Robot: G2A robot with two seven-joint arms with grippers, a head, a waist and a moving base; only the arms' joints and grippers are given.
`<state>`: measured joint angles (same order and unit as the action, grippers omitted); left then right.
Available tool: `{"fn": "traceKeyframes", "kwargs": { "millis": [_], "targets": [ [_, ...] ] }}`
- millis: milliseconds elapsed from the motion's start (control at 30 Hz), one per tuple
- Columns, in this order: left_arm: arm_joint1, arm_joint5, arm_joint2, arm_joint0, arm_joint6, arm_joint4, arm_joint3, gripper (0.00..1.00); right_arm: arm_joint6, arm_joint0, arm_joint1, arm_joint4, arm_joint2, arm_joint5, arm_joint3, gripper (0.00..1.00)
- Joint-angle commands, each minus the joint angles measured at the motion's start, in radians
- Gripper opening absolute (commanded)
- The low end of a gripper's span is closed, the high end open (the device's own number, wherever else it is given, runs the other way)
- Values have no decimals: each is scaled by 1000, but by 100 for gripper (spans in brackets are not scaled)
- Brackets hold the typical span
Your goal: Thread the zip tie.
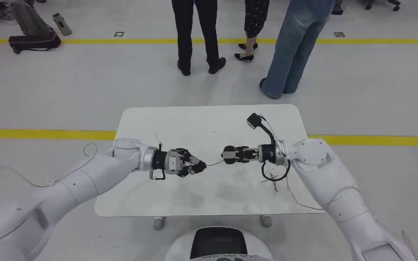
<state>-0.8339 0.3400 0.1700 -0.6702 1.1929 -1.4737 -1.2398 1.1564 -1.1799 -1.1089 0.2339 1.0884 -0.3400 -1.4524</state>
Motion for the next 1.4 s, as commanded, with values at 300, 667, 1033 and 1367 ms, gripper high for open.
{"fn": "traceKeyframes", "kwargs": {
  "millis": [300,667,1033,1367],
  "targets": [
    [6,0,0,-6,-15,-1,-12,0,24,-11,-10,-2,15,0,-4,18],
    [10,0,0,-9,-19,-9,-21,0,36,-17,-20,-12,27,0,0,0],
    [9,0,0,-4,-21,-5,-21,16,38,-24,-28,-17,38,0,4,0],
    [14,0,8,16,-11,1,-31,100,2,-28,-37,9,54,0,41,0]
  ]
}}
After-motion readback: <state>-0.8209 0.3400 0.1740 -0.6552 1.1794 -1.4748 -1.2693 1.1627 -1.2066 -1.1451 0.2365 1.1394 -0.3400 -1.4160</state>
